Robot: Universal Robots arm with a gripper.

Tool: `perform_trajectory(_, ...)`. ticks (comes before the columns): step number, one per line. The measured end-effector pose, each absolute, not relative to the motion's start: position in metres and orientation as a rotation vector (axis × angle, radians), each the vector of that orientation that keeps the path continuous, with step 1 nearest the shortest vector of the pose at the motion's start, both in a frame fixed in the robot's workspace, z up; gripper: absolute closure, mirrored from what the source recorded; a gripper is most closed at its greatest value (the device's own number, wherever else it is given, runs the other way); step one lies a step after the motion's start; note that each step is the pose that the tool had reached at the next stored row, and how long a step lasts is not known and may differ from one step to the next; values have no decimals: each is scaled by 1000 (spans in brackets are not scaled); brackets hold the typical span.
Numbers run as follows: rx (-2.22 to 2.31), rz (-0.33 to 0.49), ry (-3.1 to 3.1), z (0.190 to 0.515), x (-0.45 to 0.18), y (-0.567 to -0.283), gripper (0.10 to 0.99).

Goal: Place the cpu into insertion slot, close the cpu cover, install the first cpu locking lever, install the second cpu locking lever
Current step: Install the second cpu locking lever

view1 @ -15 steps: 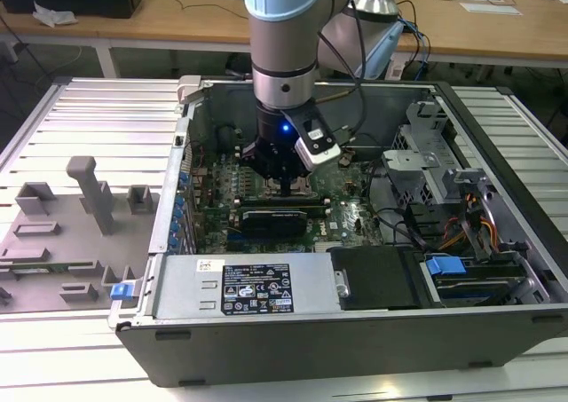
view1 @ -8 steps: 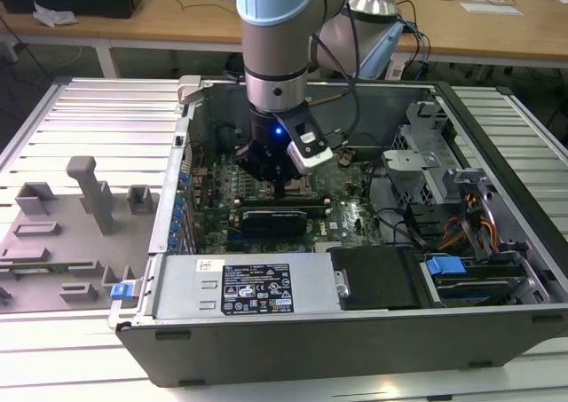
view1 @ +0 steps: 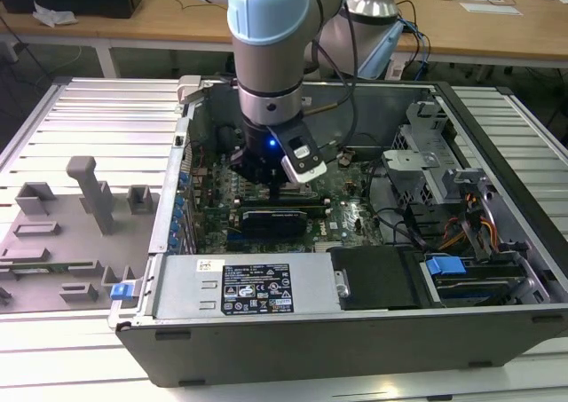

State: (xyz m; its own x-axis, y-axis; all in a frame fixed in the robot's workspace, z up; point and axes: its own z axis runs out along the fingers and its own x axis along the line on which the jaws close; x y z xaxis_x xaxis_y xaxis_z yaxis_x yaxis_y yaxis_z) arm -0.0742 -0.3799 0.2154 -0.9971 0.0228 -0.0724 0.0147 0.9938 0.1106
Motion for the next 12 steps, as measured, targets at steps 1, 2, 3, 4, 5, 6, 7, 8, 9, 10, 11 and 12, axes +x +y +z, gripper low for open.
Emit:
perform_trajectory(1,29,185,3062,215,-75,-381,980)
perform_trajectory(2,31,211,3061,215,-76,-383,980)
perform_trajectory(3,31,229,3060,215,-77,-385,980)
perform_trajectory(4,32,241,3059,215,-77,-386,980)
perform_trajectory(5,32,262,3057,214,-79,-388,980)
perform_trajectory(6,33,281,3056,214,-80,-390,980)
perform_trajectory(7,34,295,3054,213,-82,-392,980)
perform_trajectory(8,34,303,3054,212,-82,-392,980)
perform_trajectory(9,34,311,3053,210,-83,-393,980)
perform_trajectory(10,34,319,3052,209,-84,-394,980)
perform_trajectory(11,35,324,3052,208,-85,-394,980)
perform_trajectory(12,35,329,3051,208,-86,-394,980)
